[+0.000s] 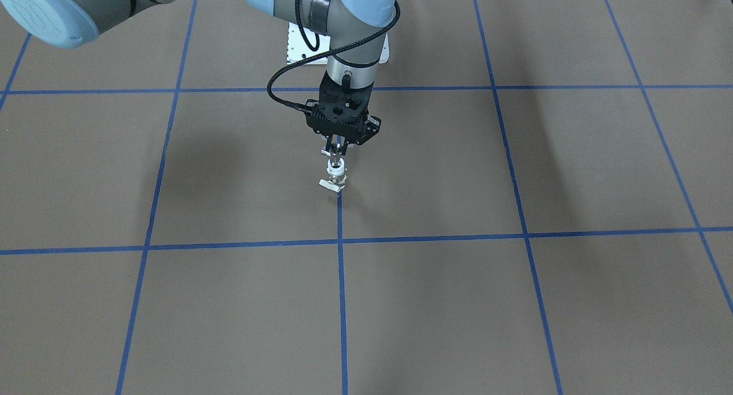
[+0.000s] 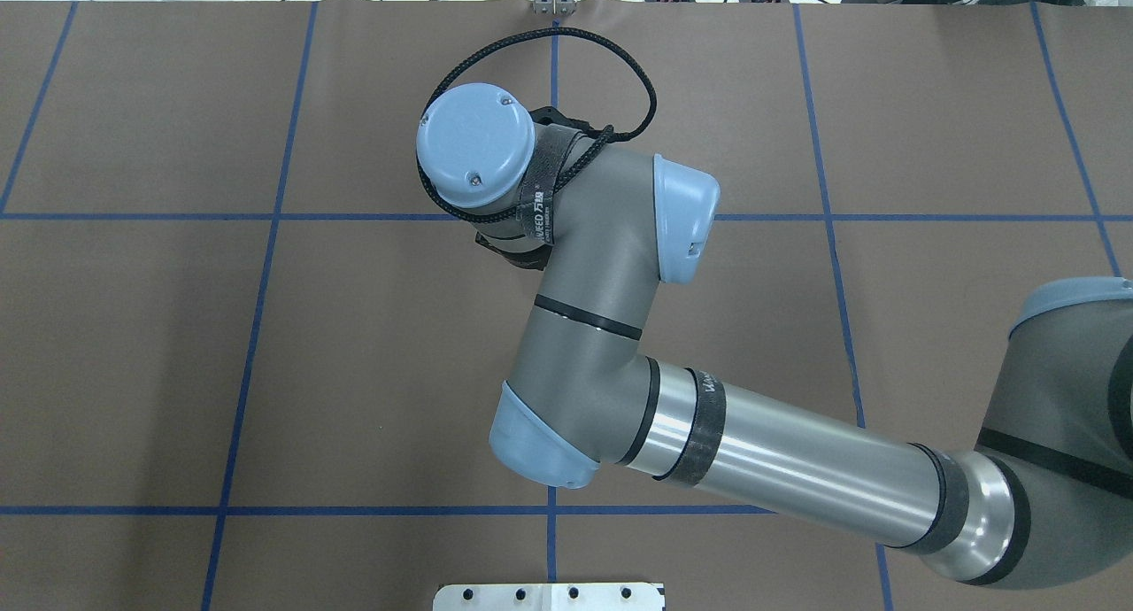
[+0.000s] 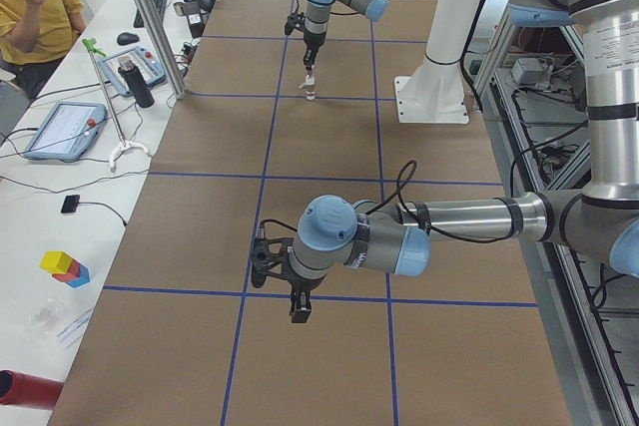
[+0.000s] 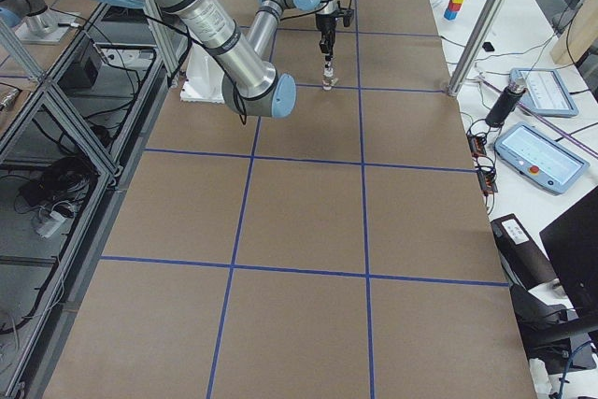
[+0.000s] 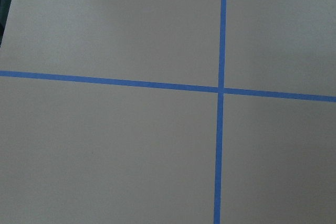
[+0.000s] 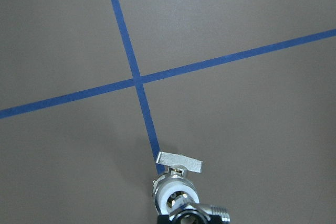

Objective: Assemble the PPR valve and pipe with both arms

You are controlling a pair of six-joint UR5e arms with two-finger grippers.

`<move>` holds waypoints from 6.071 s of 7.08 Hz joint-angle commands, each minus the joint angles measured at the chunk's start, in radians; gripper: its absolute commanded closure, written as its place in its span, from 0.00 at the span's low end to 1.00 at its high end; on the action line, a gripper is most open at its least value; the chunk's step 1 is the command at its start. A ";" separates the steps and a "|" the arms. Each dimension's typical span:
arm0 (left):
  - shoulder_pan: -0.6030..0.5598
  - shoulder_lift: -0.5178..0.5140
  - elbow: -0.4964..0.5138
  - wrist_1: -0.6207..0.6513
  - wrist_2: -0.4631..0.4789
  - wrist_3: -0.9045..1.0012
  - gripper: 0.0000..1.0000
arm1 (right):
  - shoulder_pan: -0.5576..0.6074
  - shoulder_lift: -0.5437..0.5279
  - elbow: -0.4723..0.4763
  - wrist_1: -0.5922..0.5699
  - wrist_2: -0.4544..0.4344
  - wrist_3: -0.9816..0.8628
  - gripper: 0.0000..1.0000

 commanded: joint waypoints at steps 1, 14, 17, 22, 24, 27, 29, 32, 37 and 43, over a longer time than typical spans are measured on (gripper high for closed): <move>0.000 0.000 0.000 0.002 0.000 0.000 0.00 | -0.003 -0.003 -0.001 0.001 0.000 0.000 1.00; 0.002 -0.004 0.000 0.000 0.000 -0.001 0.00 | 0.003 -0.013 -0.025 0.060 0.000 -0.023 0.01; 0.009 -0.001 0.003 0.012 0.000 -0.011 0.00 | 0.185 -0.017 -0.018 0.060 0.150 -0.217 0.01; 0.135 -0.011 0.011 0.006 0.018 -0.041 0.00 | 0.633 -0.285 -0.016 0.108 0.411 -0.985 0.00; 0.193 -0.019 0.006 0.012 0.061 0.026 0.00 | 0.771 -0.483 -0.021 0.211 0.478 -1.264 0.00; 0.181 -0.008 -0.001 0.081 0.048 0.141 0.00 | 0.920 -0.690 -0.018 0.212 0.529 -1.492 0.00; 0.172 -0.001 -0.125 0.339 0.048 0.257 0.00 | 0.969 -0.796 -0.013 0.213 0.532 -1.528 0.00; 0.161 -0.011 -0.106 0.342 0.049 0.275 0.00 | 0.994 -0.899 0.013 0.213 0.541 -1.525 0.00; 0.130 -0.010 -0.101 0.342 0.055 0.278 0.00 | 1.039 -1.017 0.127 0.225 0.566 -1.511 0.00; 0.130 -0.017 -0.106 0.342 0.055 0.278 0.00 | 1.037 -1.021 0.130 0.227 0.565 -1.511 0.00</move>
